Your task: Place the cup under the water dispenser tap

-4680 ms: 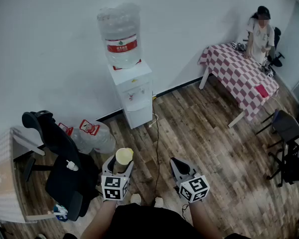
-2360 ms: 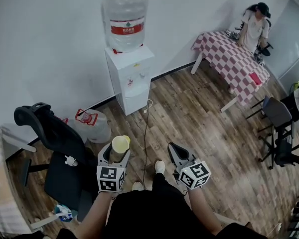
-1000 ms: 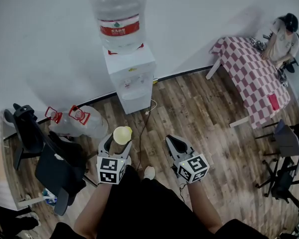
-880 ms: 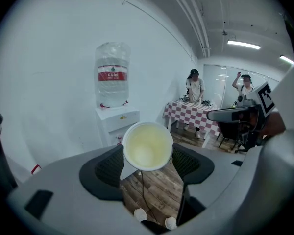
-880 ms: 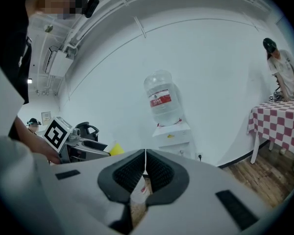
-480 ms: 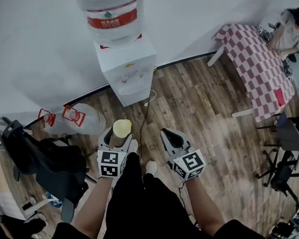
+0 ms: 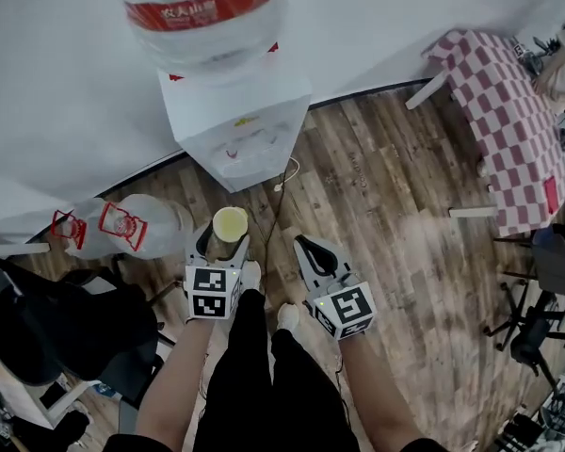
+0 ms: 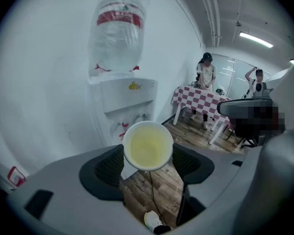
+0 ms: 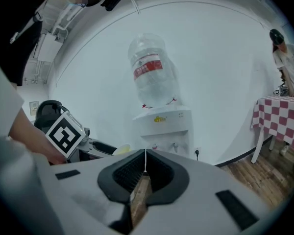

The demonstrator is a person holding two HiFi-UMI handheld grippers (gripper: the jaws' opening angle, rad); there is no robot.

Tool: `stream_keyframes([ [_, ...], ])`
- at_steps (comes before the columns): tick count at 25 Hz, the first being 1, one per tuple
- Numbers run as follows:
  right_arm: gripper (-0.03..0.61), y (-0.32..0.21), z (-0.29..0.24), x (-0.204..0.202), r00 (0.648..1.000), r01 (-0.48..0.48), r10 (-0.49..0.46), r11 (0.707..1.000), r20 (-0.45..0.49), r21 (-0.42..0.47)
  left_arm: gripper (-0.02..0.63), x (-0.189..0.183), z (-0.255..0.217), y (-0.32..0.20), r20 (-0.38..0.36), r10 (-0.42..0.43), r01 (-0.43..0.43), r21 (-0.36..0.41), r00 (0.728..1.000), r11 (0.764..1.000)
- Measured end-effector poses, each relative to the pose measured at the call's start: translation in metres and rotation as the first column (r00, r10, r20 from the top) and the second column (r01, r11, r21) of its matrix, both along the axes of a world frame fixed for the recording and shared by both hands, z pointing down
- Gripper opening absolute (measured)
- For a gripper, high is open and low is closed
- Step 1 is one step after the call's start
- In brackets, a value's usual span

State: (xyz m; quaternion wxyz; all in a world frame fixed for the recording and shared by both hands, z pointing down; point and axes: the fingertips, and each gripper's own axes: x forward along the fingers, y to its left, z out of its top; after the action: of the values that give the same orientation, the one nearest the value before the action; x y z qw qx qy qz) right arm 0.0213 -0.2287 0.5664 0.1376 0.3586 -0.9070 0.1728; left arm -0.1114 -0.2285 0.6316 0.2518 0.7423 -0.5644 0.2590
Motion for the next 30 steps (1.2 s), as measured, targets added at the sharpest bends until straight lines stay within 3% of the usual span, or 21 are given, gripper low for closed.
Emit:
stream_keyframes([
  [13,0.021,-0.086,0.106,-0.036,0.999,-0.045,0.045,0.999,0.002,-0.017,0.319,-0.008,0.111,-0.072,-0.001,0.021,-0.021,-0.037,1.000,0.999],
  [30,0.023,-0.117,0.175,-0.039,0.997,-0.073,0.071,0.996,-0.034,-0.050,0.321,-0.026,0.209,-0.153,0.061,-0.050,0.056,-0.096,0.997,0.994],
])
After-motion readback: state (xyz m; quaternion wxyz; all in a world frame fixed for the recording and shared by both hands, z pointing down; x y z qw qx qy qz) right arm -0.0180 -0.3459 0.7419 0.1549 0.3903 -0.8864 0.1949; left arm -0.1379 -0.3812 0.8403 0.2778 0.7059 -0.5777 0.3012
